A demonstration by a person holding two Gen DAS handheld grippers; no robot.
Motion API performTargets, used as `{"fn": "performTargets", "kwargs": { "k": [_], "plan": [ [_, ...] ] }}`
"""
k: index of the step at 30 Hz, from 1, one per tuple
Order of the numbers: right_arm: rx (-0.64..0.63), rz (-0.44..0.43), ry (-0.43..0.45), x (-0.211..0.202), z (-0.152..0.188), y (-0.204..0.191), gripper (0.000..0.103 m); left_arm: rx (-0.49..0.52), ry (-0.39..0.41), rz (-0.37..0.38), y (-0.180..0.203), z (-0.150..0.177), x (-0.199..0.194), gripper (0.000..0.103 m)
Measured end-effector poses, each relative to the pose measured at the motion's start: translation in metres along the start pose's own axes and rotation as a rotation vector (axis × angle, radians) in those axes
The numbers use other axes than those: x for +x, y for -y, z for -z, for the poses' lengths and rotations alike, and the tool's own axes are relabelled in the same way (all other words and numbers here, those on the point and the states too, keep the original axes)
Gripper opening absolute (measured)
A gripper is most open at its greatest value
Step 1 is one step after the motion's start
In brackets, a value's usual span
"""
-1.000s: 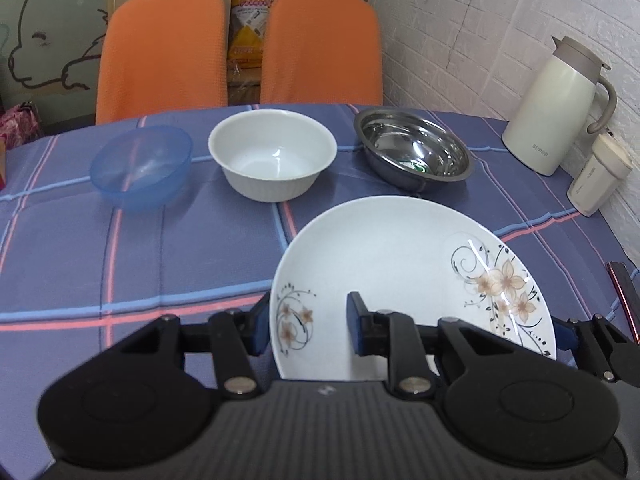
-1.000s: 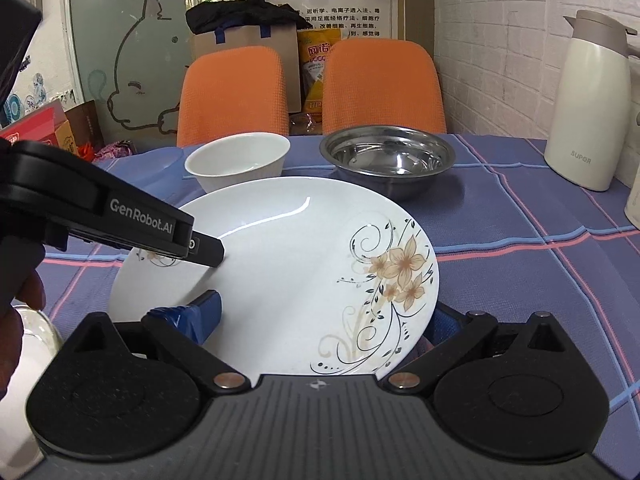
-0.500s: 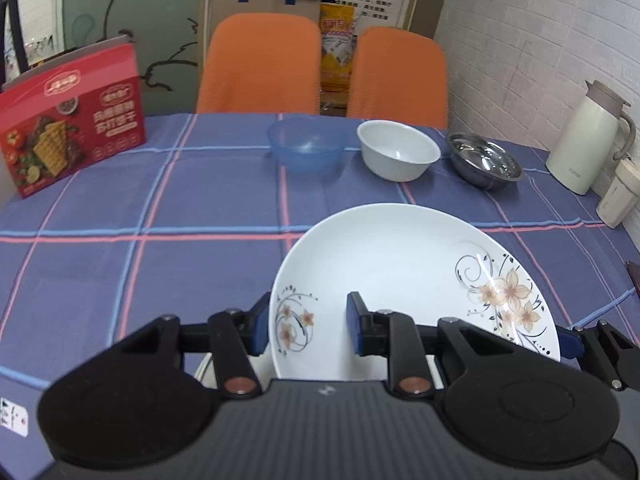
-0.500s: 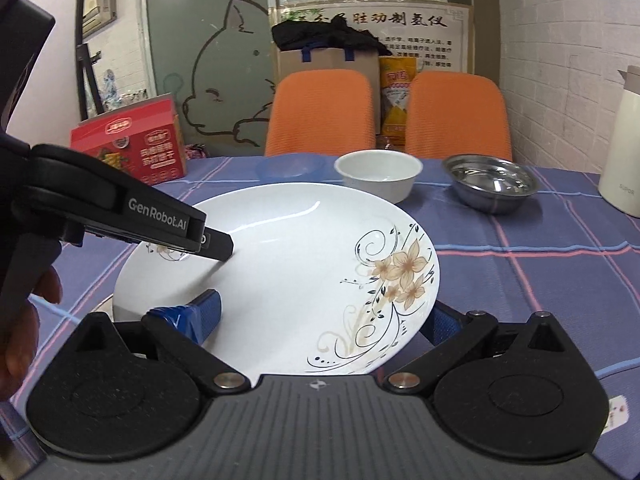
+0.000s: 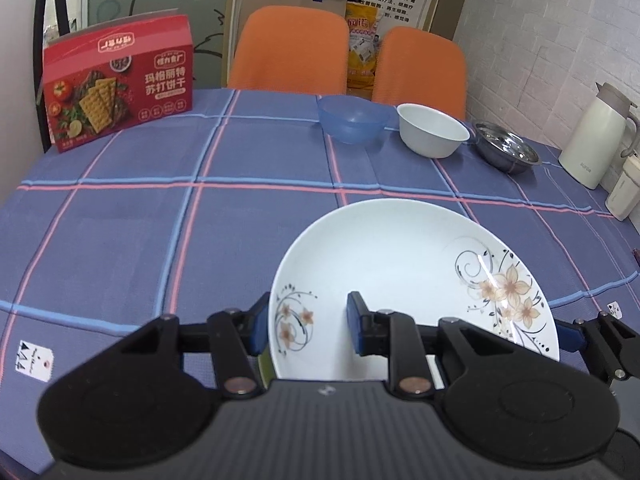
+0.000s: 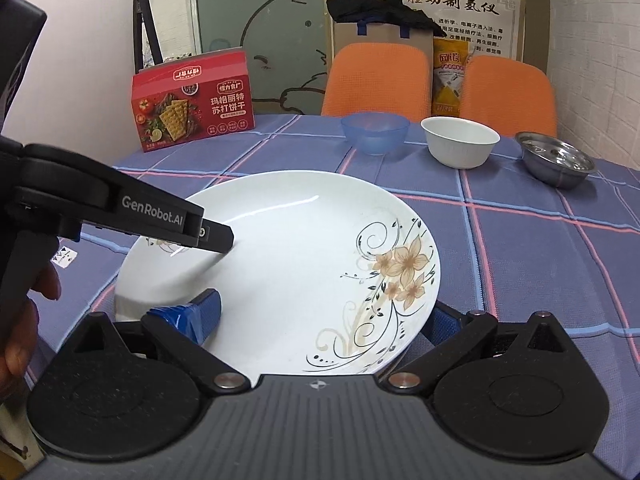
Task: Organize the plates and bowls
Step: 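Carry the floral plate onto the plate stack and open the left tool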
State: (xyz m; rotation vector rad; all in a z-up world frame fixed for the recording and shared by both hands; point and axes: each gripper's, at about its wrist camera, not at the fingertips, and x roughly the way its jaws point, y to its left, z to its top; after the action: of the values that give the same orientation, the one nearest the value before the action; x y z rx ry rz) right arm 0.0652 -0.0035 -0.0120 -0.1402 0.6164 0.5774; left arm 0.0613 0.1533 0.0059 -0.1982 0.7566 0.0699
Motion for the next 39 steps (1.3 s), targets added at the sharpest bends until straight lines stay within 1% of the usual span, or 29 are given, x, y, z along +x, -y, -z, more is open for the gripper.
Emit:
{"fn": "performTargets", "kwargs": {
  "k": [3, 6, 7, 8, 10, 11, 12, 14, 17, 19, 21, 22, 24, 25, 26, 27, 34, 39],
  "plan": [
    [-0.017, 0.005, -0.006, 0.000, 0.001, -0.002, 0.091, -0.008, 0.005, -0.002, -0.003, 0.000, 0.000, 0.027],
    [-0.045, 0.015, -0.017, -0.001, 0.003, -0.005, 0.090, -0.024, 0.019, 0.023, -0.007, 0.000, -0.004, 0.029],
    [-0.041, 0.021, -0.018, -0.002, 0.003, -0.005, 0.090, -0.027, 0.032, 0.024, -0.008, -0.001, -0.006, 0.031],
    [-0.007, 0.023, -0.026, -0.002, 0.002, -0.001, 0.090, -0.026, 0.047, 0.021, -0.008, -0.002, -0.009, 0.032],
    [0.024, 0.006, -0.027, -0.003, 0.002, 0.006, 0.089, -0.020, 0.070, 0.009, -0.007, -0.005, -0.013, 0.037],
    [0.025, 0.014, -0.031, -0.003, 0.002, 0.007, 0.089, -0.020, 0.077, 0.008, -0.007, -0.006, -0.014, 0.045],
    [0.022, 0.023, -0.034, -0.003, 0.002, 0.007, 0.089, -0.019, 0.083, 0.010, -0.006, -0.007, -0.015, 0.049],
    [-0.001, 0.018, -0.039, -0.003, 0.002, 0.003, 0.089, -0.015, 0.089, 0.012, -0.005, -0.008, -0.017, 0.049],
    [-0.053, 0.038, -0.054, -0.001, 0.004, -0.004, 0.090, -0.011, 0.093, 0.013, -0.002, -0.009, -0.018, 0.049],
    [-0.039, 0.026, -0.046, -0.004, 0.004, 0.000, 0.089, -0.005, 0.095, 0.016, 0.001, -0.009, -0.018, 0.050],
    [0.005, 0.017, -0.021, -0.009, 0.003, 0.008, 0.089, 0.001, 0.098, 0.014, 0.004, -0.009, -0.017, 0.056],
    [0.010, 0.024, -0.009, -0.013, 0.002, 0.010, 0.089, 0.005, 0.098, 0.013, 0.006, -0.010, -0.017, 0.058],
    [0.020, 0.039, 0.010, -0.017, 0.000, 0.015, 0.089, 0.011, 0.100, 0.007, 0.010, -0.010, -0.017, 0.066],
    [0.030, 0.042, 0.016, -0.019, -0.001, 0.018, 0.089, 0.013, 0.102, 0.008, 0.012, -0.011, -0.017, 0.068],
    [0.044, 0.042, 0.019, -0.020, -0.003, 0.022, 0.089, 0.015, 0.104, 0.009, 0.013, -0.011, -0.018, 0.074],
    [0.056, 0.042, 0.020, -0.021, -0.004, 0.025, 0.089, 0.014, 0.110, 0.008, 0.015, -0.012, -0.019, 0.079],
    [0.149, 0.060, 0.013, -0.022, -0.002, 0.055, 0.089, 0.042, 0.131, 0.012, 0.030, -0.019, -0.019, 0.079],
    [0.209, 0.086, 0.017, -0.025, 0.000, 0.078, 0.089, 0.085, 0.145, -0.006, 0.045, -0.024, -0.016, 0.079]
  ]
}}
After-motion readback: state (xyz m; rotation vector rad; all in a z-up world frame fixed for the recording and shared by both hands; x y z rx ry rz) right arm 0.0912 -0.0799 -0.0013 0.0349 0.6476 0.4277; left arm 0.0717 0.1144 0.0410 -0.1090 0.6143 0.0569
